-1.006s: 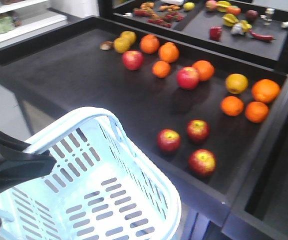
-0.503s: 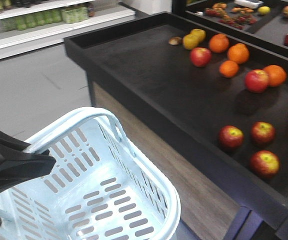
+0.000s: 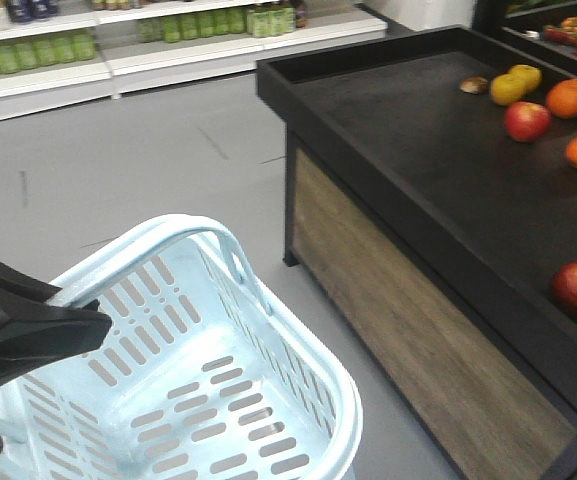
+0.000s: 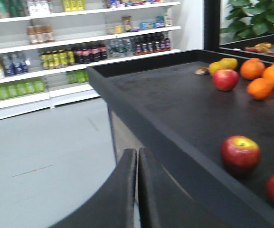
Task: Pick three apples into basket with both arms
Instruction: 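Hold the basket in the left gripper while the base turns away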
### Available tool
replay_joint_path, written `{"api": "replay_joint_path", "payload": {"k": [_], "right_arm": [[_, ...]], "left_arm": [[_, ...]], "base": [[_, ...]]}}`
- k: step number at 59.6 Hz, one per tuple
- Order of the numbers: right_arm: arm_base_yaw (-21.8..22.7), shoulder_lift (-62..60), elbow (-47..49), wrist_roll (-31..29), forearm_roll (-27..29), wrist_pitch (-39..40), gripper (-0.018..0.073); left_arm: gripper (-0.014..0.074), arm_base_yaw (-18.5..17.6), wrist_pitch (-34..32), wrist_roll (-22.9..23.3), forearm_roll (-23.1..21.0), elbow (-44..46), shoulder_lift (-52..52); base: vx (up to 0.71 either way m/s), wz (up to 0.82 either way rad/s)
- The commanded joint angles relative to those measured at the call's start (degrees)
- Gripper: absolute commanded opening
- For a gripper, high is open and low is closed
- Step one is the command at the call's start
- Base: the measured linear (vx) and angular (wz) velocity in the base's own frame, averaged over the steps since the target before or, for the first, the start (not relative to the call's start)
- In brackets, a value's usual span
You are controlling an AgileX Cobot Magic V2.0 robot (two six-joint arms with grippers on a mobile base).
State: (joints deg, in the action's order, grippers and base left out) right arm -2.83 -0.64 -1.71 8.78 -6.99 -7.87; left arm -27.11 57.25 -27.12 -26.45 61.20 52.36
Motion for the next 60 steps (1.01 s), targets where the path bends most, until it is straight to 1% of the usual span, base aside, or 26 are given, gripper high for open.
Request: {"api": "replay_joint_path", "payload": {"k": [1, 34, 60], "right_arm": [[0.4, -0.7, -0.7, -0.6, -0.5, 4.2, -0.0005], [0.4, -0.7, -0.7, -0.6, -0.5, 4.2, -0.0005], [0.4, -0.7, -0.7, -0.5, -0.5, 4.2, -0.0005]], "left_arm": [[-0.0006, -0.2, -4.7, 0.6, -2.7, 1.5, -0.8], [-0.0006, -0.2, -4.7, 0.6, -2.7, 1.5, -0.8], [-0.0006, -0.2, -4.7, 0.6, -2.7, 1.5, -0.8]], "base": [[-0.11, 0.42], [-0.08, 0.39], [0.02, 0.45]]}}
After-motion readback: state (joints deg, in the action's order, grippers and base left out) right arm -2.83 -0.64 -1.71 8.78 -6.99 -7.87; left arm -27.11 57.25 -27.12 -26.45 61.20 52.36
